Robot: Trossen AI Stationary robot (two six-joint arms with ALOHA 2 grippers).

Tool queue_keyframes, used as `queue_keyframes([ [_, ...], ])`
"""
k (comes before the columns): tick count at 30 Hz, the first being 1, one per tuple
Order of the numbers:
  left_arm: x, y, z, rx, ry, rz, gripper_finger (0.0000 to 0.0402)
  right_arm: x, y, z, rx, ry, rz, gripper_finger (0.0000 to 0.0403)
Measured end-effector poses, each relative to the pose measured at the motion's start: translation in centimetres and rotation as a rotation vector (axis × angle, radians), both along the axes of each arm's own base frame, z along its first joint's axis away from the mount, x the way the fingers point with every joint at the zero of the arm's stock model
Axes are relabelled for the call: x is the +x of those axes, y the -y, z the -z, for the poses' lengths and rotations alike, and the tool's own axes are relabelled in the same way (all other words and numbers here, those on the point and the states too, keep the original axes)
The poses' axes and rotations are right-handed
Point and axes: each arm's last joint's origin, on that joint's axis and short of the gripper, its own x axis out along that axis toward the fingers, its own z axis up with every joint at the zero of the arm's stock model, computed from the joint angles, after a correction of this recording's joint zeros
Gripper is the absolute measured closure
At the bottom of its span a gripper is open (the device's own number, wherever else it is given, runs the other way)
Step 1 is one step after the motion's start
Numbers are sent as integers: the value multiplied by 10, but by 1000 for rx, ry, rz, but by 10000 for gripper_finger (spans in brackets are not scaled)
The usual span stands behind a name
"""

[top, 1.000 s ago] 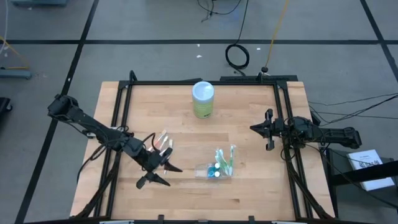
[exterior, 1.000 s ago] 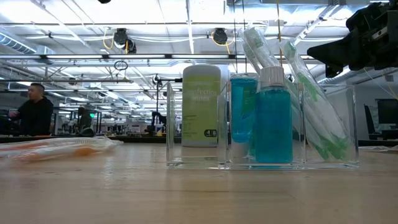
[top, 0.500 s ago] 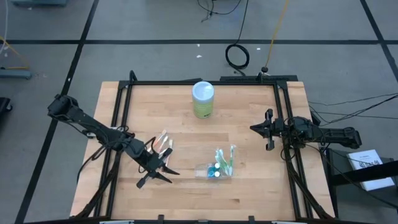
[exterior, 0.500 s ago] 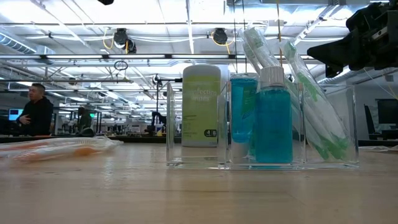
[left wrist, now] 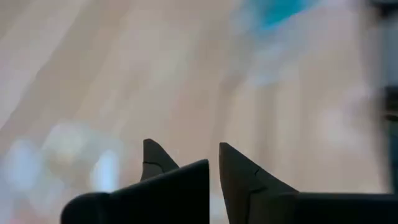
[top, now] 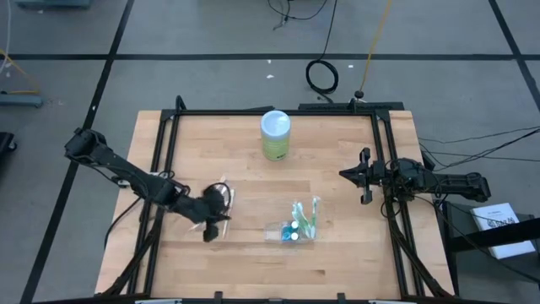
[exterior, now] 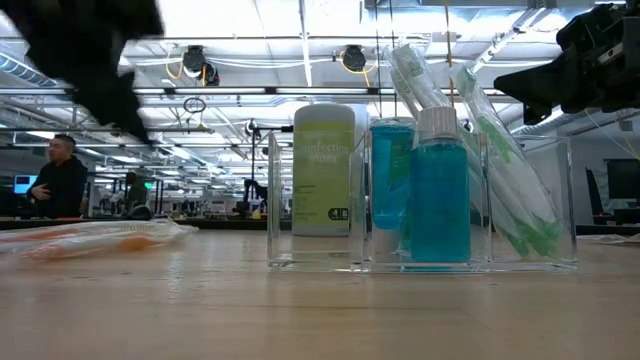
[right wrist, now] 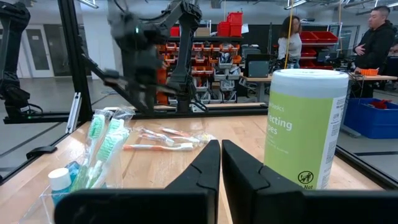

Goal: Pick & Place toothbrushing station
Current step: Put the orange toothbrush into the left section of the transparent organizer

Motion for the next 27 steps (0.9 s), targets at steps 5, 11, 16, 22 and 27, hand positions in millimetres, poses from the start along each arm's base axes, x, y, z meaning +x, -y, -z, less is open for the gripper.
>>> queue_keyframes([
  [5,-28,-18,19,-27,-296,-463,398,0,0,0,0,0,0,395],
  [11,-41,-23,37,-69,-475,-744,400,0,0,0,0,0,0,396],
  [16,-29,-14,59,-122,-516,-723,398,0,0,0,0,0,0,394],
  [22,-1,-5,71,-231,-395,-662,397,0,0,0,0,0,0,396],
  [27,27,-6,65,-320,-180,-557,396,0,0,0,0,0,0,395],
])
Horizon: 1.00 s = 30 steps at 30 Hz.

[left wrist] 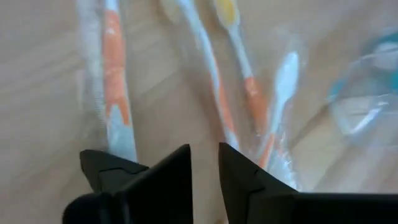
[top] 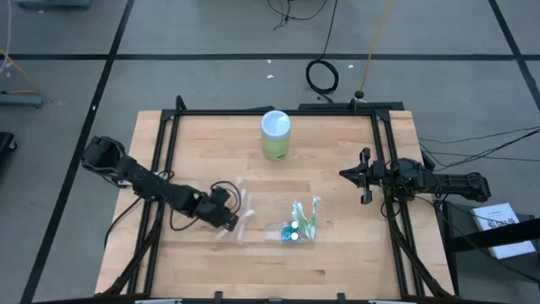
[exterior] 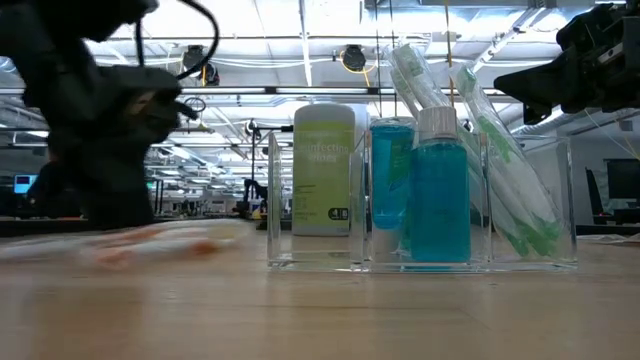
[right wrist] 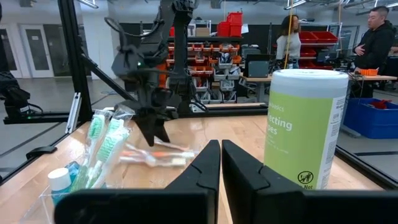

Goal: Pick & Place toothbrushing station
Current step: Put the orange toothbrush into the left section of the transparent organizer

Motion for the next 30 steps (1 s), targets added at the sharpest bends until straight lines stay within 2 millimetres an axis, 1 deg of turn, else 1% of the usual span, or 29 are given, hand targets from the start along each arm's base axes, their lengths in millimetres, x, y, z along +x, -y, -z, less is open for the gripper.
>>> queue_keyframes([
  [5,24,-15,-5,54,169,65,396,0,0,0,0,-1,0,395],
  [8,33,-26,-5,109,214,112,396,0,0,0,0,-3,0,394],
  [10,34,-32,-6,95,211,205,396,0,0,0,0,-3,0,395],
  [12,33,-32,-9,78,217,334,397,0,0,0,0,-4,0,396],
  [17,27,-8,-27,135,338,563,400,0,0,0,0,-3,0,394],
  [20,21,12,-30,134,383,676,401,0,0,0,0,-4,0,396],
  [24,14,35,-17,104,338,766,401,0,0,0,0,-4,0,395],
  [27,18,48,-7,52,377,792,401,0,0,0,0,-4,0,394],
  [30,26,54,1,26,437,810,401,0,0,0,0,-4,0,396],
])
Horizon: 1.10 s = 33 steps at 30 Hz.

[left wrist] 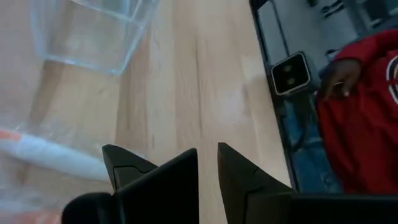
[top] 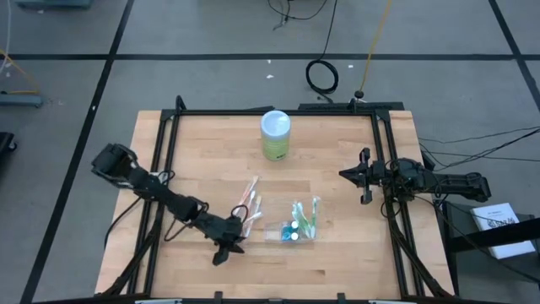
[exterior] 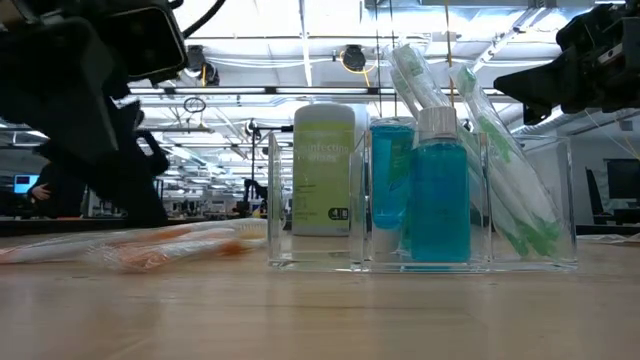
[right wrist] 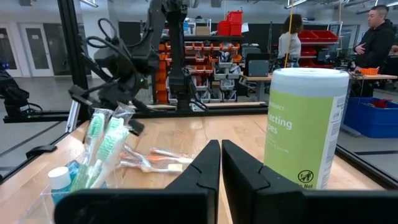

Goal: Pick & Place toothbrushing station
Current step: Put the orange toothbrush into the left section of the transparent organizer

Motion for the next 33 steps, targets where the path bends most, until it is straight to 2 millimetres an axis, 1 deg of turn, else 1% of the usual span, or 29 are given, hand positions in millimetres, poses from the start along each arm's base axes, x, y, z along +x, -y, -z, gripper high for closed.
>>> queue_keyframes([
  [3,5,-5,15,5,-61,-39,401,0,0,0,0,0,0,395],
  [8,14,-26,41,11,-198,-160,401,0,0,0,0,0,0,395],
  [11,20,-41,45,41,-193,-202,401,0,0,0,0,0,0,396],
  [15,26,-63,43,101,-160,-256,401,0,0,0,0,0,0,394],
  [20,30,-88,33,210,-103,-346,401,0,0,0,0,0,0,396],
  [23,28,-97,26,239,-95,-375,401,0,0,0,0,0,0,394],
  [29,25,-100,-12,92,8,-361,397,0,0,0,0,0,0,396],
  [33,20,-102,-36,-25,39,-484,384,0,0,0,0,0,0,394],
])
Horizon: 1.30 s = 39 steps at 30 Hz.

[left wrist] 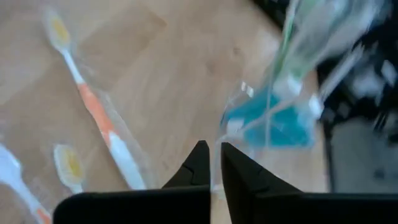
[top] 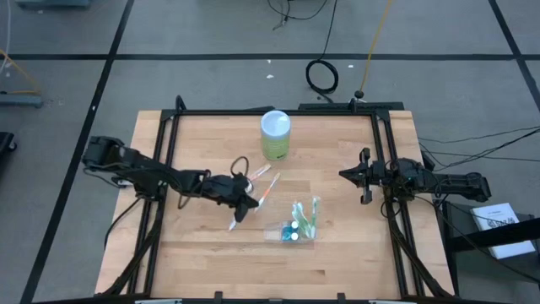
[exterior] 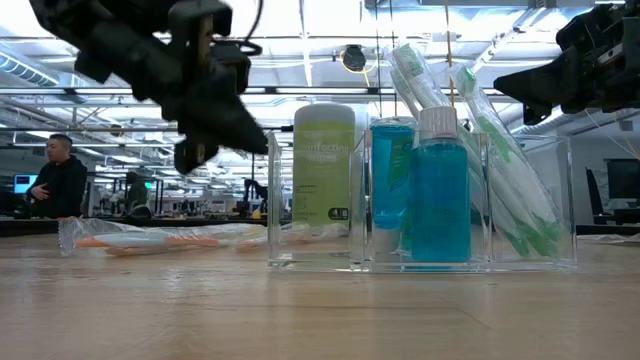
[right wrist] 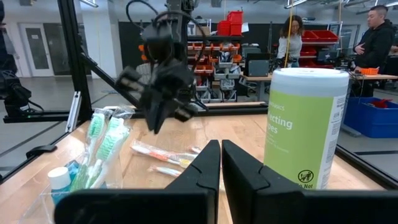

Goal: Pick & Place toothbrushing station
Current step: Put the orange toothbrush into the left section of the transparent organizer

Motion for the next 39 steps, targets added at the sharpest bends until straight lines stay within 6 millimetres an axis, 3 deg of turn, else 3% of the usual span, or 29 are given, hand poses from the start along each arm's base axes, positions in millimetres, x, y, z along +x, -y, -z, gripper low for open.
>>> queue_keyframes([
  [5,-8,-7,-12,3,-3,-83,339,0,0,0,0,0,0,396],
  [12,-14,-29,-3,-34,-129,-216,222,0,0,0,0,0,0,396],
  [15,-18,-35,1,91,-219,-178,193,0,0,0,0,0,0,396],
  [23,-17,-27,-4,503,-262,-1,204,0,0,0,0,0,0,396],
  [29,-16,-19,14,844,-361,109,207,0,0,0,0,0,0,395],
  [32,-12,-19,25,859,-386,98,197,0,0,0,0,0,0,396],
  [39,-7,-26,54,698,-476,16,187,0,0,0,0,1,0,395],
])
